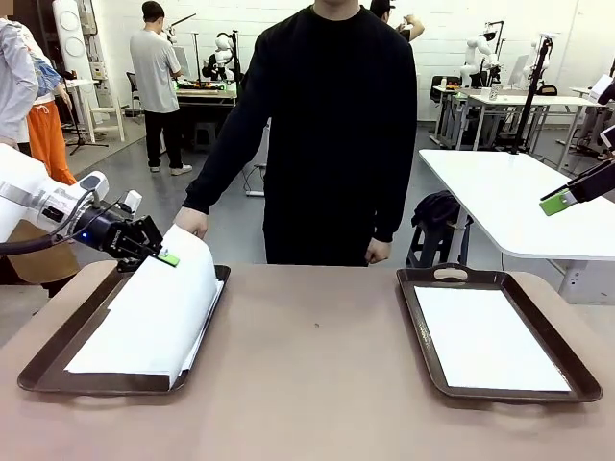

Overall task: Sort the A4 documents.
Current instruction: Place the A4 Paper in the designated Handle tray.

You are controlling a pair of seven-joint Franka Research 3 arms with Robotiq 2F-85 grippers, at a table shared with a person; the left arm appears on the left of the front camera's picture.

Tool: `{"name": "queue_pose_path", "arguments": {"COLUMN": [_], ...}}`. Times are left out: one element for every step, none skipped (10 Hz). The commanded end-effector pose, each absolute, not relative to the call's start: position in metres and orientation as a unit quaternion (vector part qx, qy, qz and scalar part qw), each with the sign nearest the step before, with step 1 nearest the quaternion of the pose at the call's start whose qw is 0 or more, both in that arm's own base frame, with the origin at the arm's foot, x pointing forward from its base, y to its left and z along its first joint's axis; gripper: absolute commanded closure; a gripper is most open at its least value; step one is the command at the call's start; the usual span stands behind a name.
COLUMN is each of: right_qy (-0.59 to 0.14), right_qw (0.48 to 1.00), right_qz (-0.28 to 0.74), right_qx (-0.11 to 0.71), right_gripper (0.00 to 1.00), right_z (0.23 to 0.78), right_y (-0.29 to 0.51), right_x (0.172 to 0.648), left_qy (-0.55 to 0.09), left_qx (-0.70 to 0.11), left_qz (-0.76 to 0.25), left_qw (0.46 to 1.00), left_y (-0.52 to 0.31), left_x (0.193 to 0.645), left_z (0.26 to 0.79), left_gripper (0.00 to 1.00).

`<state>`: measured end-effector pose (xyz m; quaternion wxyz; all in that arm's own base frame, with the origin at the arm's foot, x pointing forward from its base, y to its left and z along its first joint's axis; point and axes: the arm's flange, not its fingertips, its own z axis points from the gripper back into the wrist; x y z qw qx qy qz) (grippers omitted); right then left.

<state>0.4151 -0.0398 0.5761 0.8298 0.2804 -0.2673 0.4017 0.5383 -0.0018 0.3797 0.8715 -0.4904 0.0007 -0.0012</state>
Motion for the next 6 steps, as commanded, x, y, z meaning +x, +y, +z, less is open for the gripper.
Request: {"name": "queue_pose_path", "arguments": {"right_qy": [-0.268, -0.268, -0.268, -0.268, -0.268, -0.268], "right_qw": [0.828, 0.828, 0.828, 0.828, 0.828, 0.828], "right_qz": [0.403, 0.403, 0.403, 0.403, 0.403, 0.403], "right_qx": [0.283, 0.283, 0.283, 0.283, 0.283, 0.283], "right_gripper": [0.00, 0.00, 0.00, 0.00, 0.00, 0.00], "right_z": [0.575, 0.575, 0.575, 0.575, 0.575, 0.575], "right_y": [-0.039, -0.039, -0.039, -0.039, -0.039, -0.039], "right_x": [0.415, 0.415, 0.415, 0.415, 0.415, 0.415], "left_qy": [-0.008, -0.007, 0.000, 0.008, 0.018, 0.026], "left_qx": [-0.441, -0.415, -0.400, -0.398, -0.389, -0.378], "left_qz": [-0.004, -0.010, -0.028, -0.040, -0.051, -0.058], "left_qw": [0.897, 0.910, 0.916, 0.917, 0.920, 0.924], "left_y": [0.006, 0.009, 0.009, 0.010, 0.009, 0.011], "left_x": [0.544, 0.546, 0.552, 0.562, 0.569, 0.576], "left_z": [0.388, 0.390, 0.388, 0.381, 0.374, 0.367], "left_gripper": [0.99, 0.99, 0.99, 0.99, 0.99, 0.99]}}
